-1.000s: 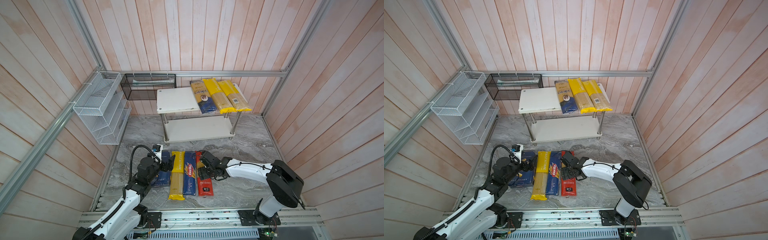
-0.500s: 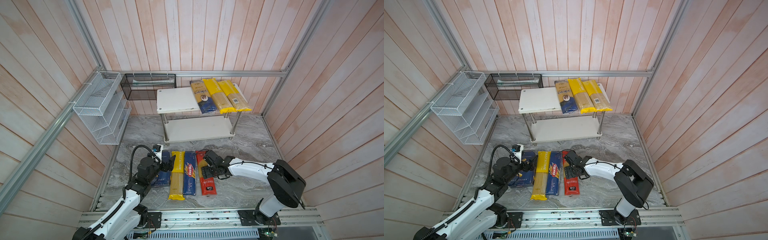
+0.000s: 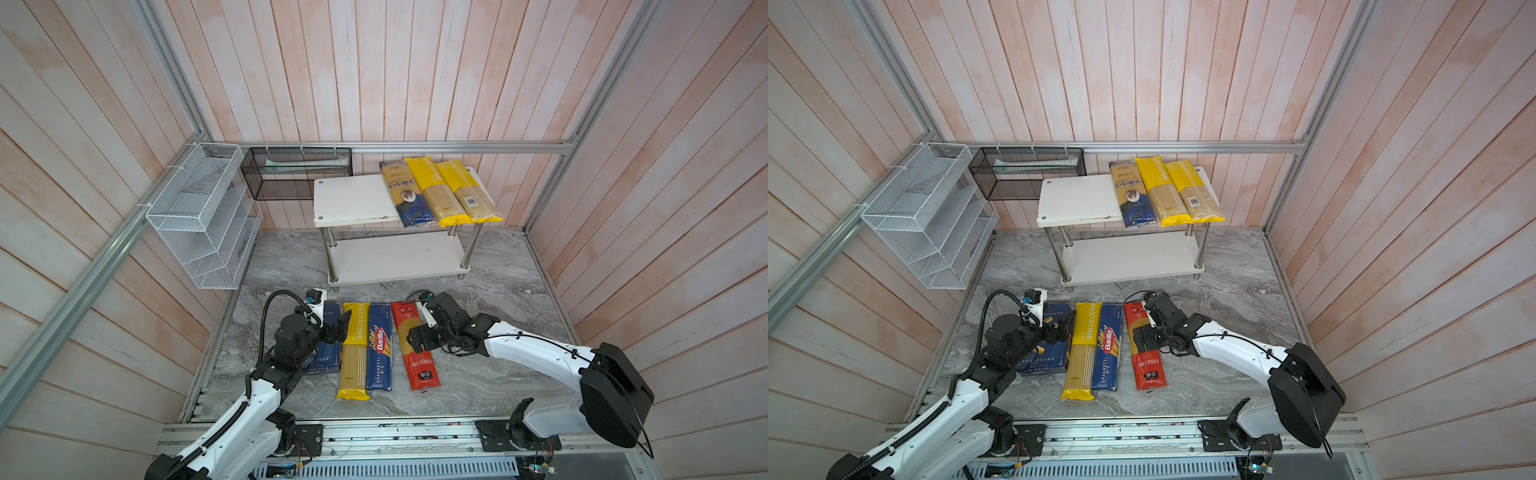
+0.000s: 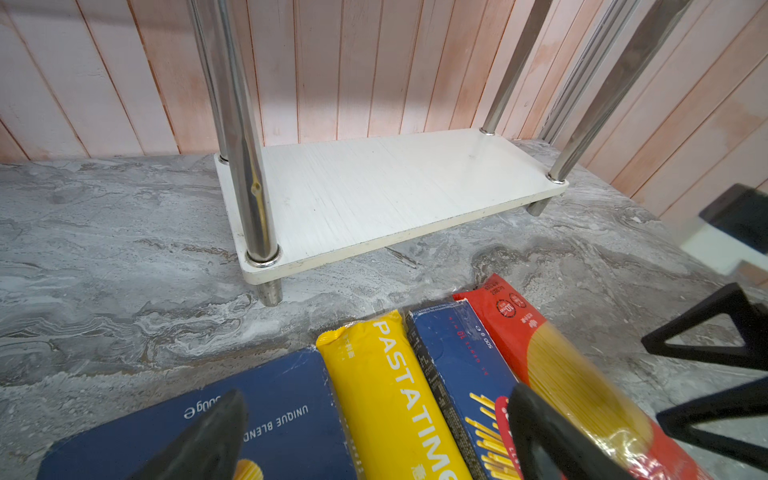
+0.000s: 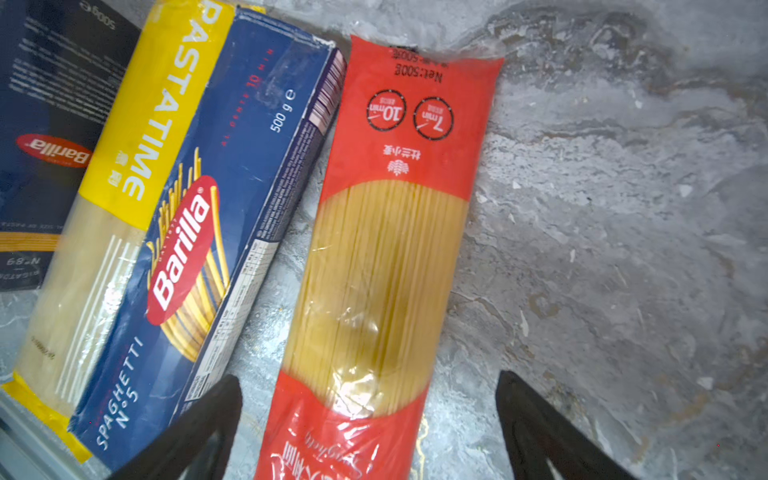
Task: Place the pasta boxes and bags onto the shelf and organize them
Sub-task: 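Close the right gripper on the red spaghetti bag's end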
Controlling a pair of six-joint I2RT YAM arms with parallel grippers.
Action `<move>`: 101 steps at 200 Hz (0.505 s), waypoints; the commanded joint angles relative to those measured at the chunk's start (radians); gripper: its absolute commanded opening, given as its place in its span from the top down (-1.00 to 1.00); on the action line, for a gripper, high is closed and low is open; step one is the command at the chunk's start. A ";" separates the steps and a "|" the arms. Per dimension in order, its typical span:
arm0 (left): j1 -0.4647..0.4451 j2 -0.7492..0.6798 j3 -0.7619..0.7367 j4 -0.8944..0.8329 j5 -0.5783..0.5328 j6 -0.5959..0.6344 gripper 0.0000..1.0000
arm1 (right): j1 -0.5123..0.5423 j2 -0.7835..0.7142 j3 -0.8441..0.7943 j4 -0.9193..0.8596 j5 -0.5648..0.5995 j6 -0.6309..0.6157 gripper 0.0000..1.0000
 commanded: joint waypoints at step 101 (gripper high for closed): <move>0.004 -0.008 -0.004 0.002 0.005 0.003 -0.99 | 0.120 0.231 0.039 -0.024 0.143 0.134 -0.96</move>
